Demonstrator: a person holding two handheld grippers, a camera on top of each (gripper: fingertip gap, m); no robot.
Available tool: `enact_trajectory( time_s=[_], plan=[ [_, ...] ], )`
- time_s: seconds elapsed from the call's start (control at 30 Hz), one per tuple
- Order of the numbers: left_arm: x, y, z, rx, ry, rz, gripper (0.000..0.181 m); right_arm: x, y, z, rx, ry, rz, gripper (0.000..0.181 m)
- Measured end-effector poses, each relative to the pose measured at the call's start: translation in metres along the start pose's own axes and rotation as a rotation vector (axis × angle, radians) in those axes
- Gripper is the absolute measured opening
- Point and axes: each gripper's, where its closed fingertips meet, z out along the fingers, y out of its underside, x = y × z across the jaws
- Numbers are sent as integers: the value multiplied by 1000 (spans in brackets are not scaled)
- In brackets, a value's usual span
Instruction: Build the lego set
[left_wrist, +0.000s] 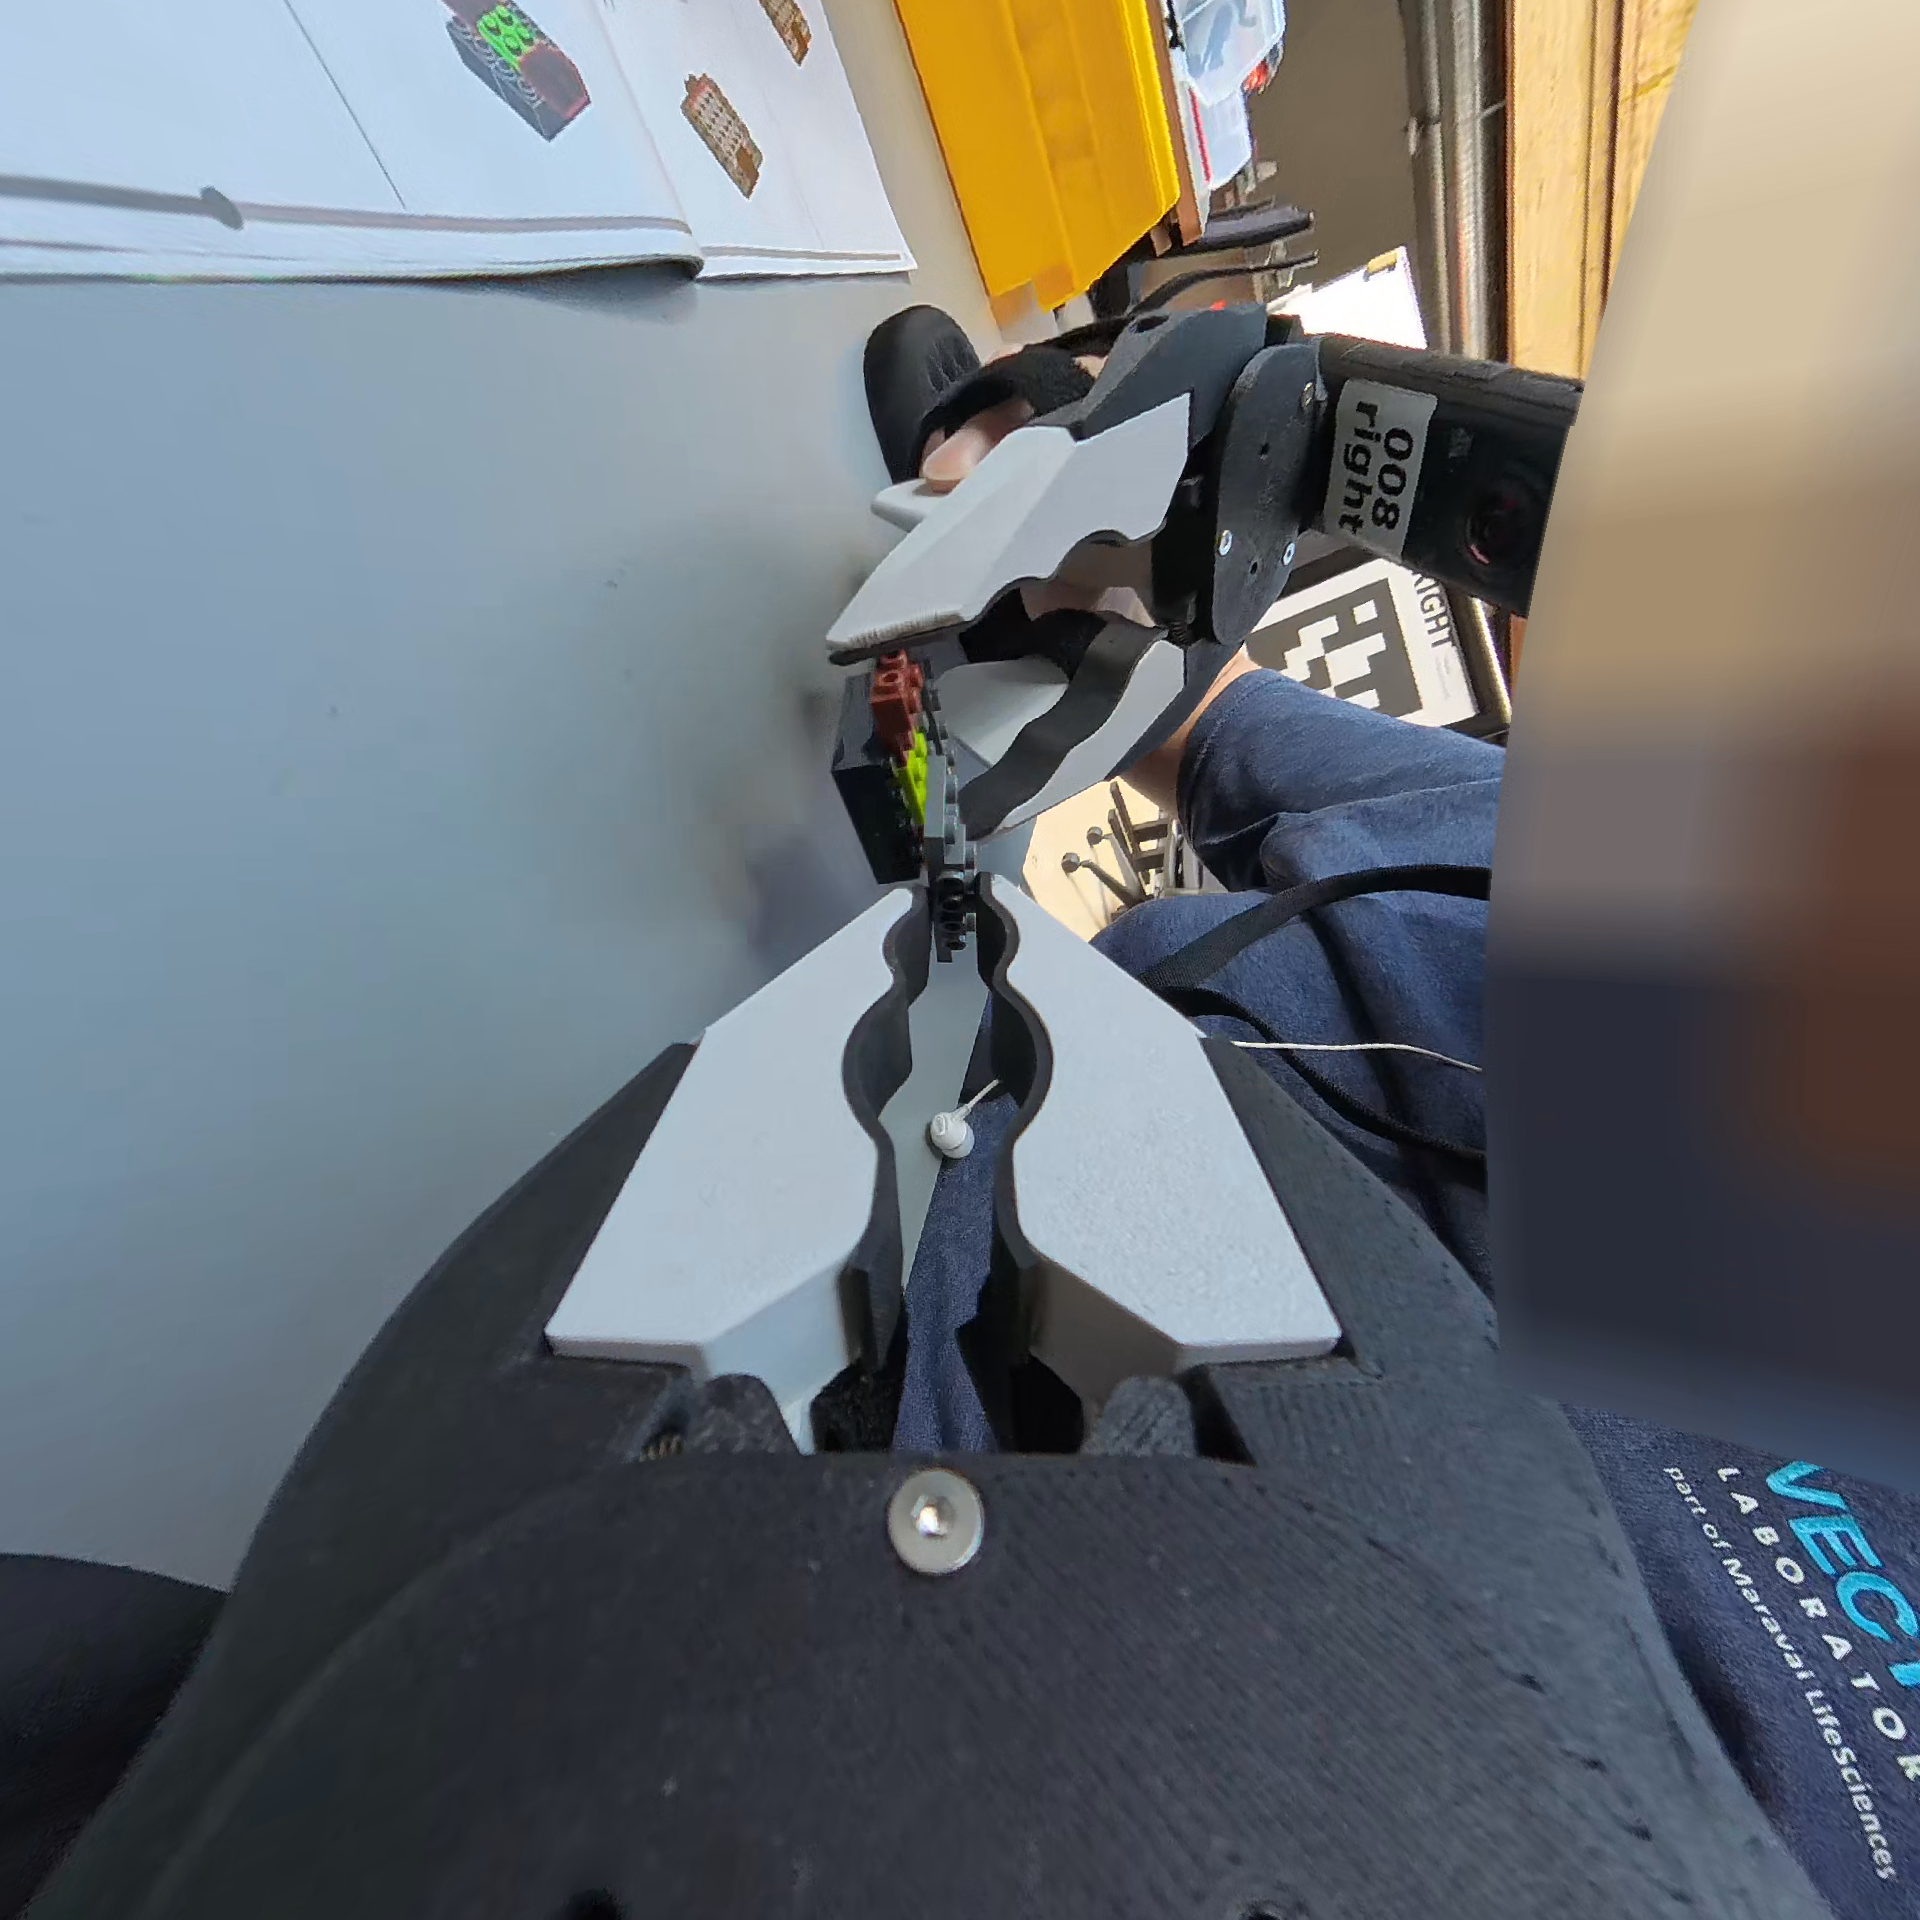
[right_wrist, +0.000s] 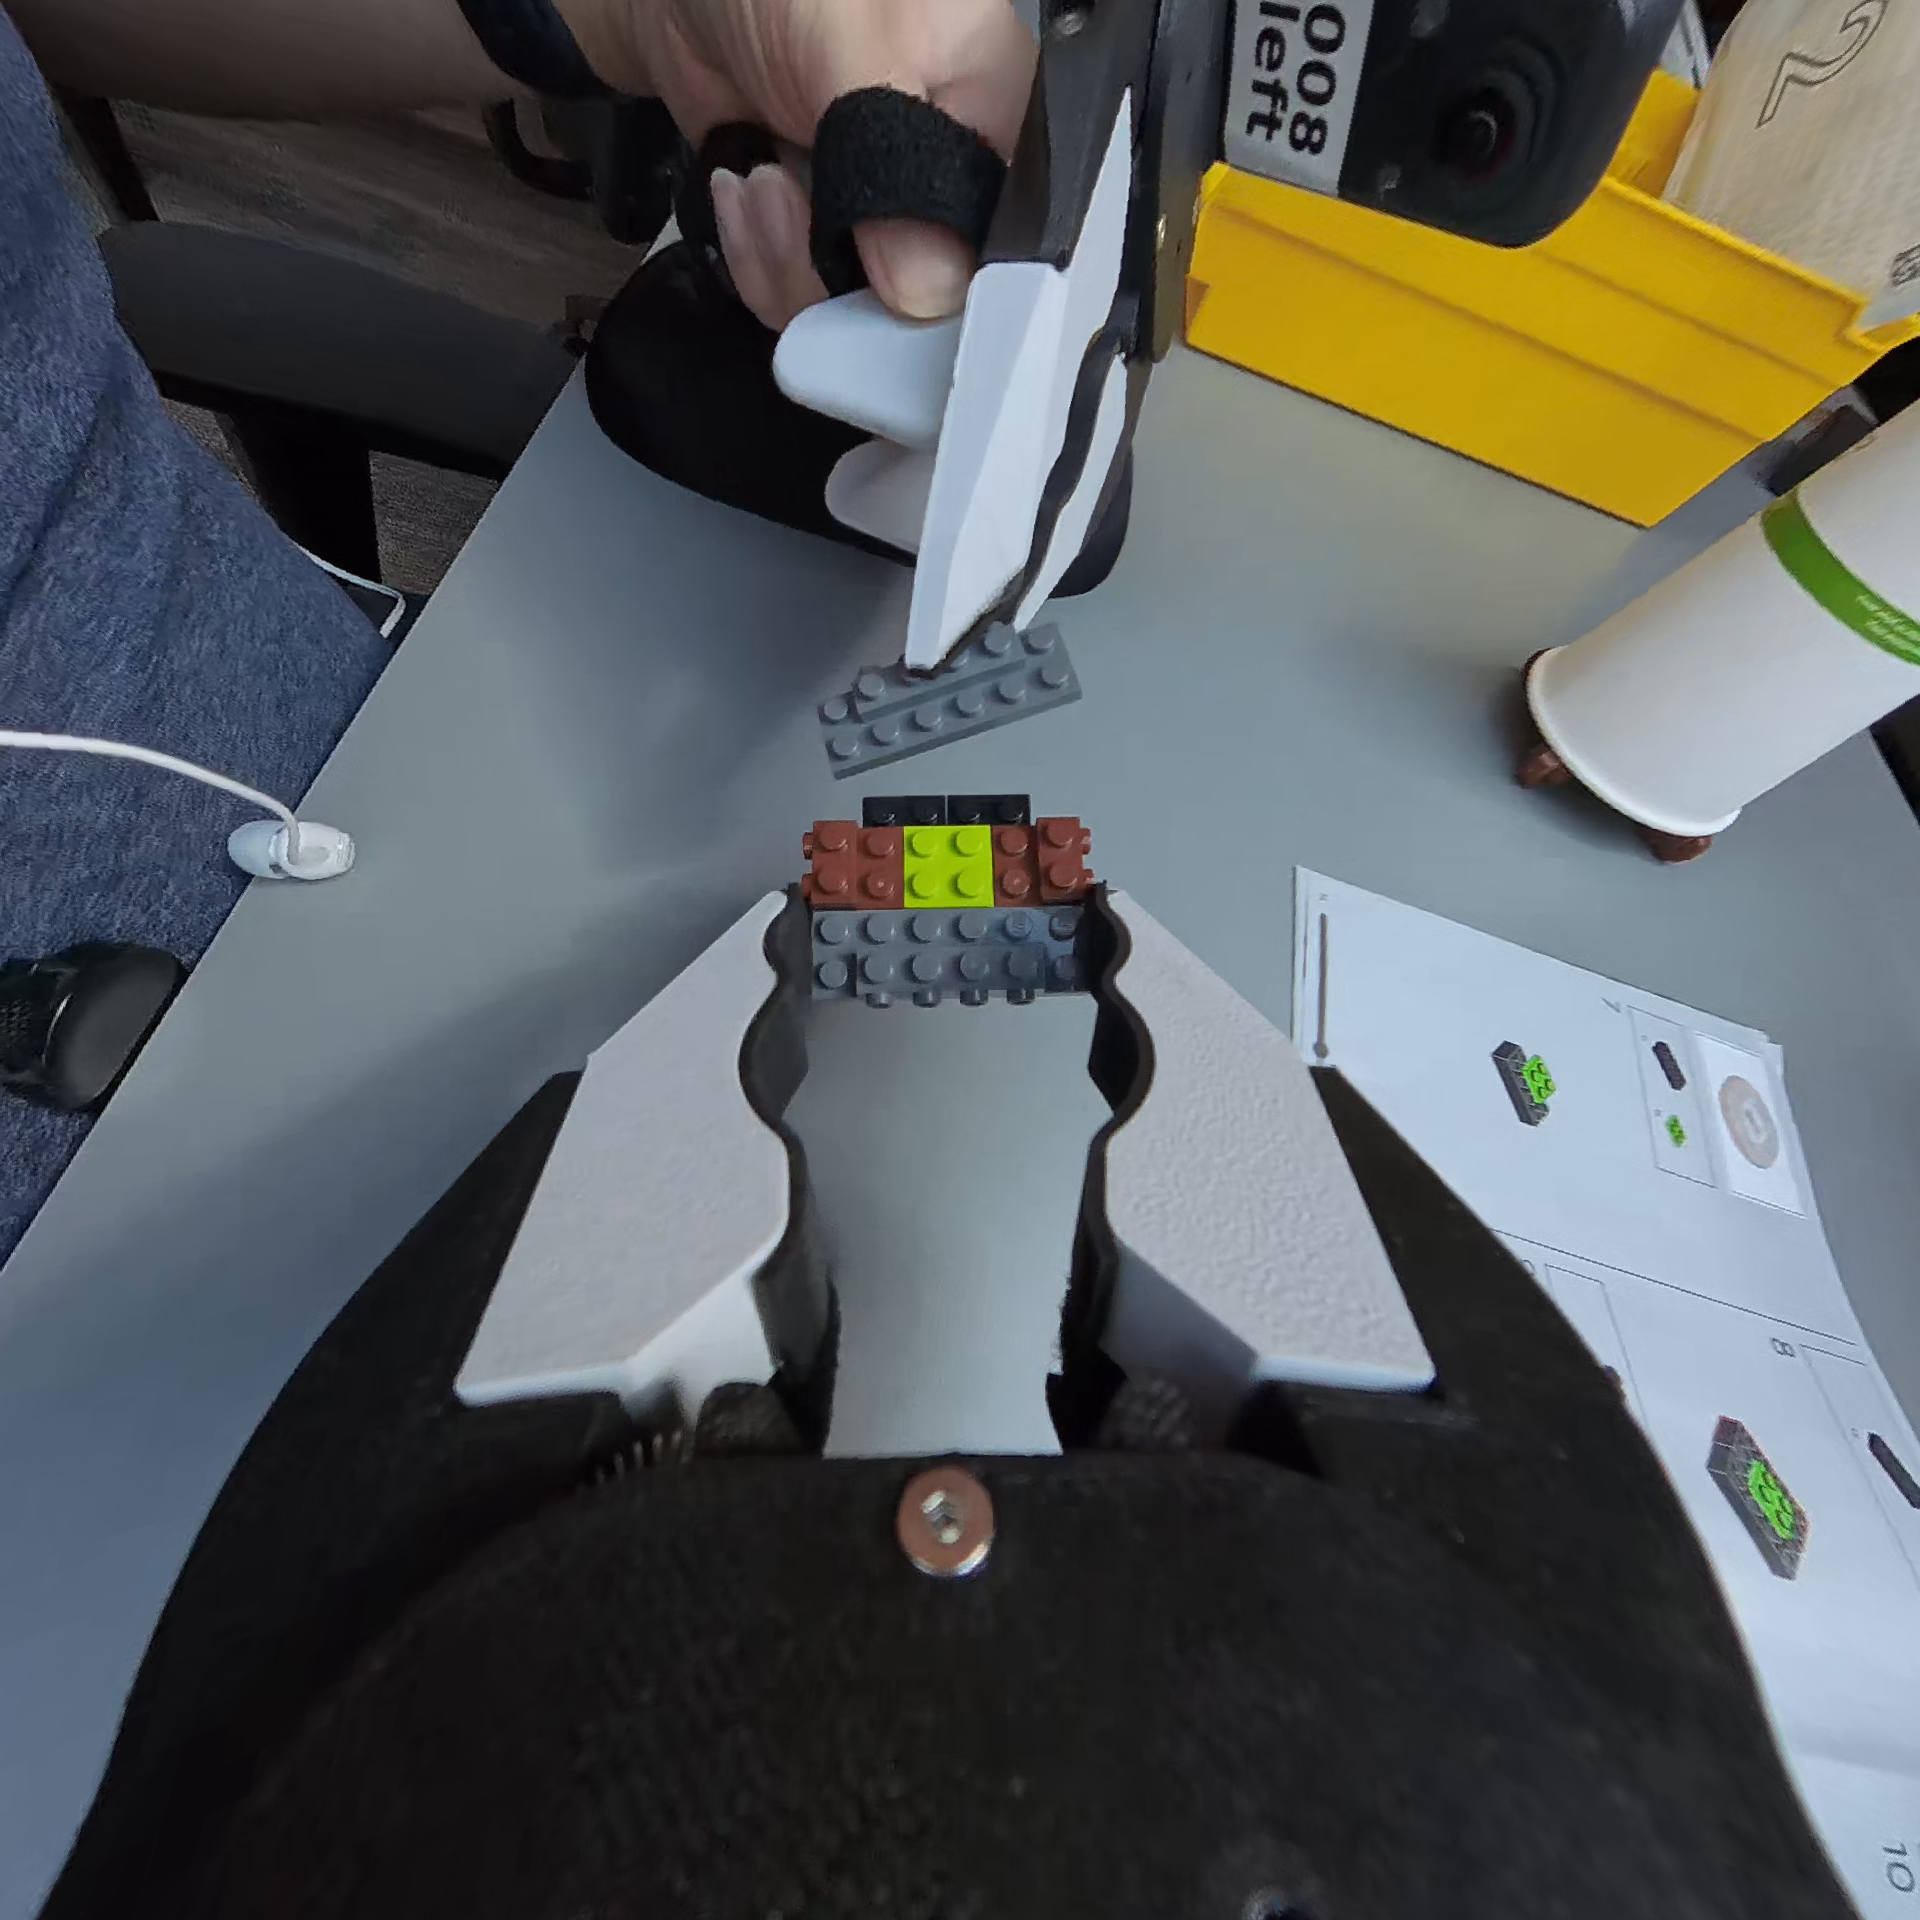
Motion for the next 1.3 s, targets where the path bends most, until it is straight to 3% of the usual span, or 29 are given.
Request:
enact_trajectory(
  time_s=[0.2,0.43,0.73,1.3],
  plan=[
    [13,-12,6,-49,18,22,6,4,-7,-14,45,33,-19,52],
    [21,-6,15,-111,25,21,6,5,-11,-22,87,43,-49,53],
    [35,-12,8,-47,42,44,6,14,-16,-33,119,97,-74,52],
    [35,-21,-5,76,87,53,6,7,-15,-27,103,103,-120,52]
  ],
)
